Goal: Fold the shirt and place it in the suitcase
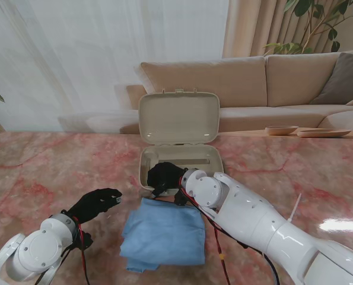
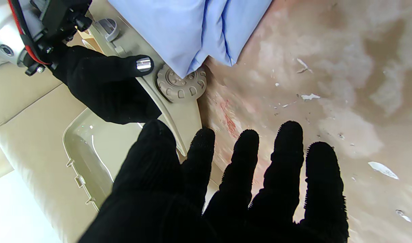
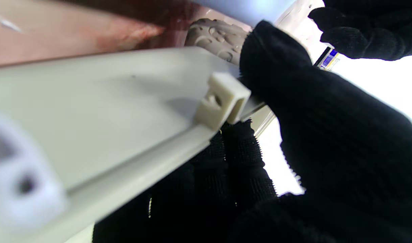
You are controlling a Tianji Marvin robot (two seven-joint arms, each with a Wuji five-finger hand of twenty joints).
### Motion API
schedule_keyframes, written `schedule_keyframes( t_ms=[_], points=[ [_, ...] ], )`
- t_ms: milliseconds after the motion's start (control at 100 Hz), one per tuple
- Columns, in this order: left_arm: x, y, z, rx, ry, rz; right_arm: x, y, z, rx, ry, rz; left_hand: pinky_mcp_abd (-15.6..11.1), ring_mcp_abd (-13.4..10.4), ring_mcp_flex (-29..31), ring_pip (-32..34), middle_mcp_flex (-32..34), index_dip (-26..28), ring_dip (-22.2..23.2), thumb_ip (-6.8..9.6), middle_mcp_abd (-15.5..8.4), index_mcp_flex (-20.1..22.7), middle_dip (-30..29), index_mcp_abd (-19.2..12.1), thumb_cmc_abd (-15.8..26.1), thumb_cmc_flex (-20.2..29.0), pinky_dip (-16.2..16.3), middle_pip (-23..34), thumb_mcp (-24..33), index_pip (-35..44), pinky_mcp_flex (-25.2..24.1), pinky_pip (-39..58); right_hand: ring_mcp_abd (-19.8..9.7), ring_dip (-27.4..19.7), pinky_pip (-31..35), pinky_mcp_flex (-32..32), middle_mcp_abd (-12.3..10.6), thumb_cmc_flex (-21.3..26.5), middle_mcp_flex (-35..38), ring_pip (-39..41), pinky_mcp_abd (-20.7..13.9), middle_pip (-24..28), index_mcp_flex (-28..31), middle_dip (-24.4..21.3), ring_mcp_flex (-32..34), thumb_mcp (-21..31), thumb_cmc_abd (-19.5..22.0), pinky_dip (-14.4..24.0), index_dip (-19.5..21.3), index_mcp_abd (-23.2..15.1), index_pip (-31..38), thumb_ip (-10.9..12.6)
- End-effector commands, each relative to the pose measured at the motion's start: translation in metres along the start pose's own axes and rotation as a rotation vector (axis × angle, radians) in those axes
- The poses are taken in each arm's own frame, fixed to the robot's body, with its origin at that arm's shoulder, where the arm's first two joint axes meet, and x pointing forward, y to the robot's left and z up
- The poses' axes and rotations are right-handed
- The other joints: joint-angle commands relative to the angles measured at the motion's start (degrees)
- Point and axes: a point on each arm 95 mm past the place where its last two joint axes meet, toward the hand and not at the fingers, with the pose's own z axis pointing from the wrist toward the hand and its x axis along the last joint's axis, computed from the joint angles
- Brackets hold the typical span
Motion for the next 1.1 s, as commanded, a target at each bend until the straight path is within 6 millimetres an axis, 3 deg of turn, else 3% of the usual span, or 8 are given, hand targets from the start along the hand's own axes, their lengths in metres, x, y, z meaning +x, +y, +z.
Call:
schedule_keyframes(
  t_ms=[0,280,350,590,670,740,800,1090],
  points=[
    [-0.004,0.003,0.000,-0.008,-0.009,-0.005,0.004,-0.013,0.005,0.037,-0.002,0.021,1.39,0.86,-2.05,-1.23,-0.60,0.51,-0.19,0.81,-0.84,0.53,-0.24,-0.95,1.73,-2.10,-0.09,-1.14,-1.82,-0.04,-0.95,-0.86,0.95,-5.48,-4.41,-1.26,-1.89,6.41,0.93,-7.92,1.27,0.11,3.01,-0.44,-0.78,7.97,9.73,-1.72,1.71,-12.84,8.53,1.68],
    [-0.006,0.004,0.000,-0.010,-0.013,-0.006,0.011,-0.017,0.014,0.053,-0.006,0.045,1.29,0.73,-1.98,-1.17,-0.64,0.49,-0.16,0.82,-0.90,0.50,-0.24,-1.00,1.79,-2.08,-0.09,-1.13,-1.81,-0.10,-0.88,-0.81,1.06,-6.32,4.46,26.63,-1.30,6.27,0.42,-8.56,-31.04,-1.42,1.73,-0.27,-1.66,6.58,11.28,11.27,-0.27,-11.88,9.59,2.26],
    [-0.007,0.004,0.000,-0.009,-0.014,-0.007,0.012,-0.018,0.016,0.060,-0.009,0.045,1.35,0.78,-2.04,-1.19,-0.65,0.49,-0.17,0.83,-0.89,0.54,-0.23,-0.92,1.76,-2.06,-0.08,-1.13,-1.81,-0.08,-0.85,-0.78,1.05,-6.54,-19.40,4.67,-1.22,6.23,0.14,-8.89,2.09,-1.65,1.45,-0.35,-1.98,6.40,11.59,1.57,-0.23,-11.68,9.28,2.31],
    [-0.008,0.005,0.000,-0.010,-0.019,-0.010,0.013,-0.019,0.021,0.078,-0.027,0.061,1.36,0.75,-1.88,-1.09,-0.59,0.52,-0.15,0.82,-0.96,0.57,-0.22,-1.12,1.71,-1.98,-0.12,-1.06,-1.81,0.00,-0.80,-0.77,0.59,-8.54,1.11,26.37,-0.02,4.49,-3.08,-11.01,-34.47,-3.06,-1.36,-1.11,-4.64,3.67,13.35,13.89,-0.40,-9.63,7.46,2.85],
    [-0.009,0.005,-0.001,-0.010,-0.021,-0.011,0.014,-0.019,0.022,0.076,-0.034,0.075,1.33,0.75,-1.92,-1.11,-0.60,0.52,-0.16,0.83,-0.80,0.56,-0.23,-1.02,1.72,-1.92,-0.14,-1.07,-1.79,0.01,-0.84,-0.80,0.90,-10.67,-23.71,3.59,0.64,3.19,-6.27,-11.93,0.52,-1.76,-3.59,-3.35,-6.57,0.27,14.58,5.22,0.27,-8.37,5.80,3.80],
    [-0.009,0.005,-0.001,-0.011,-0.022,-0.012,0.015,-0.019,0.023,0.071,-0.040,0.088,1.29,0.73,-1.90,-1.09,-0.60,0.52,-0.16,0.83,-0.92,0.53,-0.22,-1.04,1.73,-1.87,-0.17,-1.05,-1.78,0.02,-0.84,-0.82,0.88,-11.78,-6.52,22.63,1.03,1.98,-8.80,-13.45,-30.29,-1.12,-5.36,-5.49,-8.12,-1.09,15.07,12.51,0.49,-7.36,4.57,4.22],
    [-0.009,0.005,-0.001,-0.011,-0.023,-0.013,0.016,-0.018,0.024,0.061,-0.045,0.097,1.31,0.69,-1.85,-1.07,-0.70,0.52,-0.16,0.84,-0.90,0.55,-0.23,-1.00,1.72,-1.78,-0.18,-1.08,-1.75,0.04,-0.82,-0.82,0.70,-13.66,-26.40,-0.71,1.14,-0.72,-11.48,-16.22,1.13,-1.83,-7.21,-8.28,-10.17,-0.99,14.86,-1.40,0.36,-6.31,2.86,4.29],
    [-0.010,0.005,0.000,-0.015,-0.025,-0.017,0.018,-0.016,0.028,0.048,-0.061,0.117,1.32,0.81,-1.78,-0.98,-0.38,0.52,-0.12,0.86,-0.75,0.53,-0.16,-0.93,1.75,-1.68,-0.23,-0.89,-1.77,0.10,-0.75,-0.78,0.31,-16.99,-12.05,-10.20,1.27,-3.88,-13.89,-18.62,0.10,-2.12,-6.59,-11.92,-12.56,0.01,14.52,-4.48,3.63,-4.99,-2.21,4.65]
  ],
)
